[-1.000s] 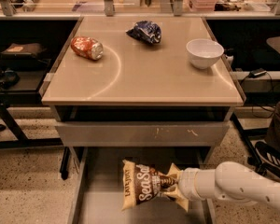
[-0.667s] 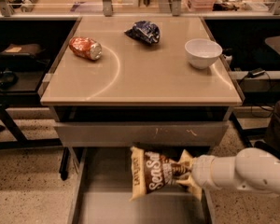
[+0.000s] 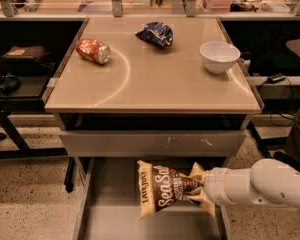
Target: Pick brown chip bag from middle drawer and place on counter
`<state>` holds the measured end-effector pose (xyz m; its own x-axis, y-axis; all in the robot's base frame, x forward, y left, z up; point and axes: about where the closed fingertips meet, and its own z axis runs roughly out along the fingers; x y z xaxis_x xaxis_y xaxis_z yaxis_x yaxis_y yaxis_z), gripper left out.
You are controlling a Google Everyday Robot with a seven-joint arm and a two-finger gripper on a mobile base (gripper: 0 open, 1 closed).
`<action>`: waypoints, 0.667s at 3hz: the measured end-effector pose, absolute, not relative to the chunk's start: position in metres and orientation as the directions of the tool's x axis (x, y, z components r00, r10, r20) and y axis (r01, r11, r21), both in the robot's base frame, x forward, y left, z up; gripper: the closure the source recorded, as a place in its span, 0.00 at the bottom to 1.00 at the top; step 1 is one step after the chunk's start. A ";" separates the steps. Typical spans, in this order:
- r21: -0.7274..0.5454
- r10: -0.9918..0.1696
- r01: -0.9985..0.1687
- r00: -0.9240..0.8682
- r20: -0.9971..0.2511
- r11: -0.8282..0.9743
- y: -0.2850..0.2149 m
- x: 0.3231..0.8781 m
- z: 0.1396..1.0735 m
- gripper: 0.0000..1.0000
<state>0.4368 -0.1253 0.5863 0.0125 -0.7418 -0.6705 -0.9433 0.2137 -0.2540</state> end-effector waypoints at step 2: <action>-0.419 -0.781 -0.904 0.202 -0.591 0.084 -0.104 0.412 0.687 1.00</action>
Offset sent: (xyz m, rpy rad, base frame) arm -0.0351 0.0303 0.2003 -0.1773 -0.3292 0.1756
